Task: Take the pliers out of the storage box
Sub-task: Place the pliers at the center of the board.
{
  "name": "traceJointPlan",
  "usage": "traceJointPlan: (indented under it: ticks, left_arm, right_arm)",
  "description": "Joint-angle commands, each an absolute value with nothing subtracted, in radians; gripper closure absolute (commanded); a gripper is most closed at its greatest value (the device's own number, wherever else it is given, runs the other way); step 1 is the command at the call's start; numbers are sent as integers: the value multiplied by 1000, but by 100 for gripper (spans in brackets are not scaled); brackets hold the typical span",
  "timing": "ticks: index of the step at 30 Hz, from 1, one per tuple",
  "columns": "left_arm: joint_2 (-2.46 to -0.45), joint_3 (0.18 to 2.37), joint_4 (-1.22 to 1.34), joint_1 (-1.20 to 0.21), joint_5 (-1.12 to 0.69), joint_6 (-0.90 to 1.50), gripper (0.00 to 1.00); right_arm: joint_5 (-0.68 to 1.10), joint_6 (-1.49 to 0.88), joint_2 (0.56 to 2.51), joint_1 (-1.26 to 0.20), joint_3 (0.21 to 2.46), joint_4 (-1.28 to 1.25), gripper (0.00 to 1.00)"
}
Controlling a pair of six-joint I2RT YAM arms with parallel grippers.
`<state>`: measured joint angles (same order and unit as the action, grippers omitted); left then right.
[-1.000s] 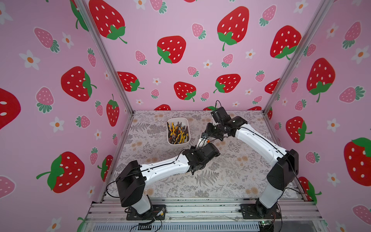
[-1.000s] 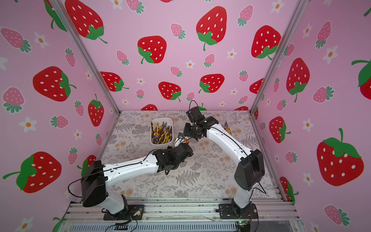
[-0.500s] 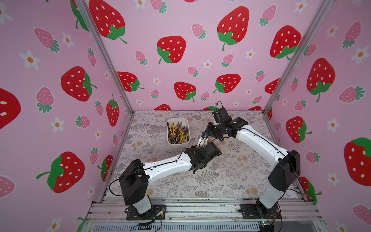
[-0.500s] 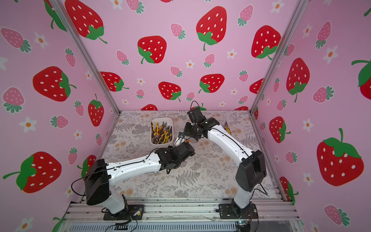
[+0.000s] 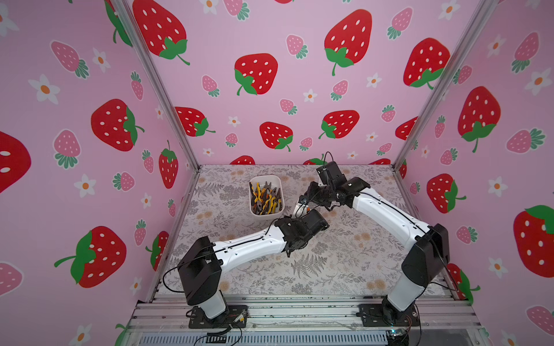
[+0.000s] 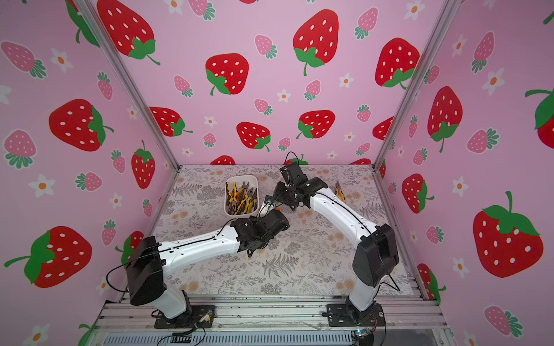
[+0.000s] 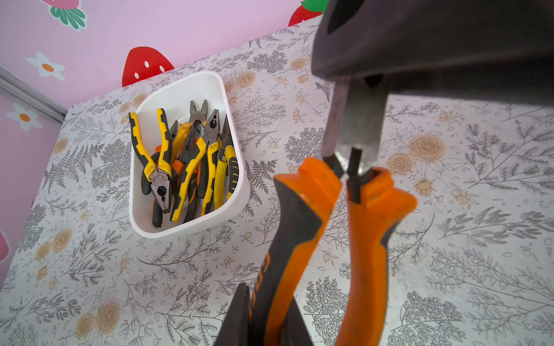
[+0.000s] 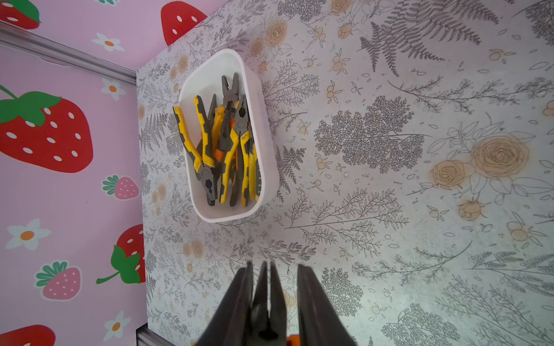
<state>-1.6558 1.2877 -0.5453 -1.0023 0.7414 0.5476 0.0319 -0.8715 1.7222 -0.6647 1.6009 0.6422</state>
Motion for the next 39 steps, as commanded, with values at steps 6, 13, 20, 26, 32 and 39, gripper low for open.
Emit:
traceJointPlan:
  ticks: [6, 13, 20, 26, 32, 39]
  left_arm:
    - [-1689, 1379, -506, -965, 780, 555, 100]
    - [-1693, 1388, -505, -963, 776, 550, 100]
    - [-1679, 1384, -491, -951, 758, 546, 100]
    - [-1665, 1372, -480, -948, 741, 533, 100]
    - [-1646, 1338, -457, -945, 702, 537, 72]
    - [-1622, 1313, -446, -945, 667, 532, 46]
  right_arm:
    - [98, -861, 1688, -709, 1574, 698, 65]
    - [122, -872, 1690, -713, 1564, 675, 70]
    - [174, -907, 1689, -714, 1536, 625, 86]
    - [142, -901, 1676, -713, 1534, 636, 100]
    - [92, -869, 1668, -706, 1562, 676, 100]
    - [33, -829, 1649, -685, 1575, 713, 100]
